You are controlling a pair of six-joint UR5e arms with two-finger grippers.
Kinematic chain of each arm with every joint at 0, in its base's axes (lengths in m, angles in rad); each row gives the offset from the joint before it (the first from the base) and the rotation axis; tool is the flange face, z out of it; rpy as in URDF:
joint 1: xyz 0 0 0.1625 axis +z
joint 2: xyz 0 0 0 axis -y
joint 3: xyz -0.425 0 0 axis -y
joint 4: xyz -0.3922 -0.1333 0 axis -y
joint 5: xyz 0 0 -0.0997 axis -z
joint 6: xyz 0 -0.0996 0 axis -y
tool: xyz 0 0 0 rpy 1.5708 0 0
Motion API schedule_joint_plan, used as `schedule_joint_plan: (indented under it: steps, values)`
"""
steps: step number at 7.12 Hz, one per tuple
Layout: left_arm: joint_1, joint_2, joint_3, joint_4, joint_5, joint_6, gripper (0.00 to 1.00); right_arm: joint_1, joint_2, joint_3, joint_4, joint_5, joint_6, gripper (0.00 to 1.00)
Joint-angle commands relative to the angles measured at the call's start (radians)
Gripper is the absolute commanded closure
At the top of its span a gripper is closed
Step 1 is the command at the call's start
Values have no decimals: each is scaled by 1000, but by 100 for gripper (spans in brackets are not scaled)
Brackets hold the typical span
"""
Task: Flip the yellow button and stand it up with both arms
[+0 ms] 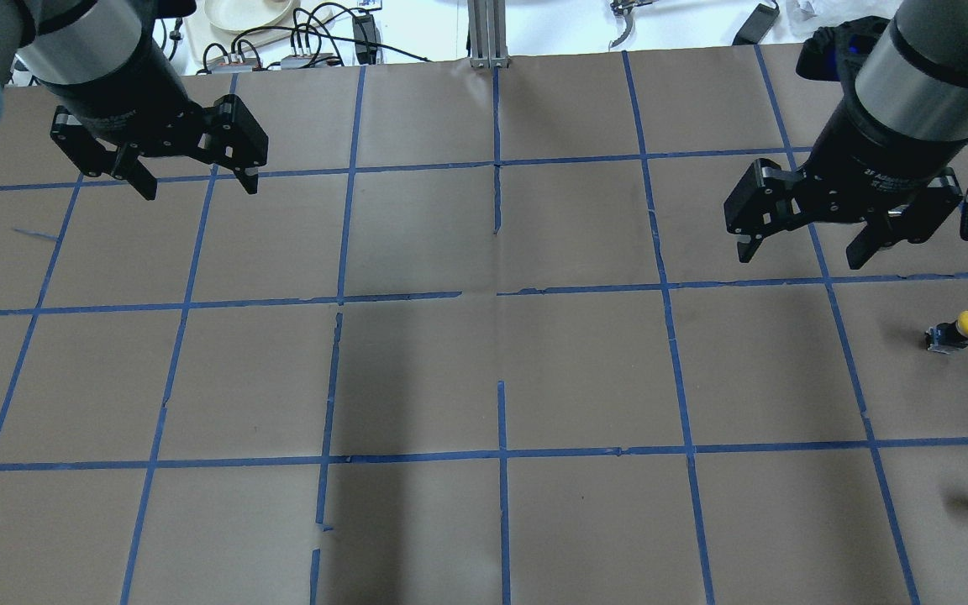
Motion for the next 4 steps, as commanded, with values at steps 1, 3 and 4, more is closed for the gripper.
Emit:
schedule_joint_plan:
  steps: [1, 3, 4]
  values:
    - [0, 0, 0, 0, -2, 0, 0, 15, 2, 2, 5, -5, -10, 0]
    - [1, 0, 0, 0, 0, 0, 0, 15, 2, 2, 9, -7, -13, 0]
    - [0, 0, 0, 0, 0, 0, 0, 14, 3, 3, 8, -7, -15, 0]
